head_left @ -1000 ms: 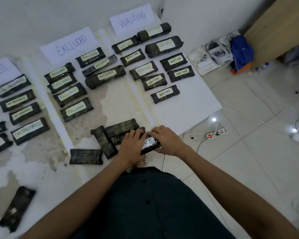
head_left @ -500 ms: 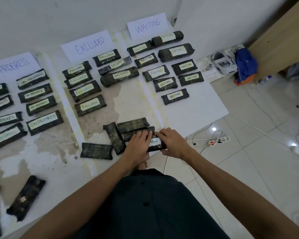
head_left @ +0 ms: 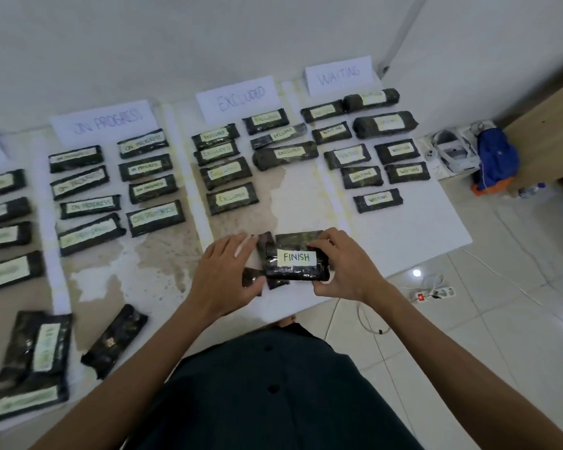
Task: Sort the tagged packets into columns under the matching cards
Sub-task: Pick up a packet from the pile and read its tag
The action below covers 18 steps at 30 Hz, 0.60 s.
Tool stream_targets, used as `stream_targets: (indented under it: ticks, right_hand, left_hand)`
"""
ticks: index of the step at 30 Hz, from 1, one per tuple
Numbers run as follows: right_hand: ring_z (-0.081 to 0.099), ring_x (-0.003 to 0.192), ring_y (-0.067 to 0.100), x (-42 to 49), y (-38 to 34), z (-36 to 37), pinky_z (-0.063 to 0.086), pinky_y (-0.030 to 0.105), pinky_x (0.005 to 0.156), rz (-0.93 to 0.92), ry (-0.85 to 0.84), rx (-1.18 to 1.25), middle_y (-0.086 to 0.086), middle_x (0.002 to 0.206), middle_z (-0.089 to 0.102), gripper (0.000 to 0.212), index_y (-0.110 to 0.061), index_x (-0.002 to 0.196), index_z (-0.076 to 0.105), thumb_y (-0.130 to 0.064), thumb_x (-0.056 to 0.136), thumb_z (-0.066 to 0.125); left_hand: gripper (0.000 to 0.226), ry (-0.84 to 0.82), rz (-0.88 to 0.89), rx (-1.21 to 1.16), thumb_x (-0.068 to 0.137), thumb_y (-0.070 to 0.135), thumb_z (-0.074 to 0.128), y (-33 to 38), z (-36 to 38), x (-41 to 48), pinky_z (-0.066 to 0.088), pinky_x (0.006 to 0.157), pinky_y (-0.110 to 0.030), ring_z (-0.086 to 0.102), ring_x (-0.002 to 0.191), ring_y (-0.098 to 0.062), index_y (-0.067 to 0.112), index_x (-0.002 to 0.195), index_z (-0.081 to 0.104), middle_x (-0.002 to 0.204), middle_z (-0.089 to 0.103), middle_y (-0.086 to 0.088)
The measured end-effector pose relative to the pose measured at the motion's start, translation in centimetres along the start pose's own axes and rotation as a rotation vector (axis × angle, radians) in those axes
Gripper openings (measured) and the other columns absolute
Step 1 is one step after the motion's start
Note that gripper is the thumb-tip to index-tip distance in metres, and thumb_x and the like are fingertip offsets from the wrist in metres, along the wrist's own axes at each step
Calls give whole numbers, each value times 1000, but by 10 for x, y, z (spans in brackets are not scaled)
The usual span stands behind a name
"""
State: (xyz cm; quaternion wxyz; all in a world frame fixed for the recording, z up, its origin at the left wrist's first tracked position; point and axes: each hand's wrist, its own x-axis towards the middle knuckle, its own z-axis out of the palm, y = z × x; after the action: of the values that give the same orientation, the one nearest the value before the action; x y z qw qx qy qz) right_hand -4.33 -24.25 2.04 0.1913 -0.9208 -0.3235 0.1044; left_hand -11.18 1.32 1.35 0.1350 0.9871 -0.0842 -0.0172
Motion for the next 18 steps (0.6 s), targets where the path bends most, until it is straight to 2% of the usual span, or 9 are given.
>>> stream_targets:
  ticks: [5, 10, 14, 18]
  right_hand:
    - [50, 84, 22, 48, -55, 11, 48, 40, 71, -62, -23, -16, 5, 104, 54, 71, -14, 117, 57, -49, 55, 67]
    - [51, 87, 24, 99, -119, 32, 47, 38, 77, -158, -68, -34, 6, 105, 54, 73, -14, 119, 58, -53, 57, 63]
    - [51, 91, 24, 135, -168, 53, 48, 39, 82, -235, -100, -34, 6, 104, 54, 72, -14, 120, 58, -47, 57, 71]
    - [52, 85, 24, 169, -220, 79, 49, 38, 76, -308, -118, -41, 7, 100, 55, 69, -13, 116, 60, -47, 57, 69]
  left_hand:
    - [69, 52, -163, 1, 77, 54, 43, -59, -29, -38, 40, 100, -42, 49, 120, -28, 14, 133, 46, 131, 53, -9]
    - [67, 89, -315, -7, 79, 53, 44, -119, -45, -81, 41, 98, -42, 50, 119, -29, 12, 132, 48, 131, 54, -10]
    - [65, 113, -442, -17, 78, 53, 44, -162, -54, -116, 42, 97, -42, 51, 117, -28, 13, 129, 50, 129, 55, -9]
    - [66, 134, -566, -25, 79, 53, 41, -201, -60, -157, 43, 95, -44, 52, 117, -29, 13, 130, 50, 129, 55, -9]
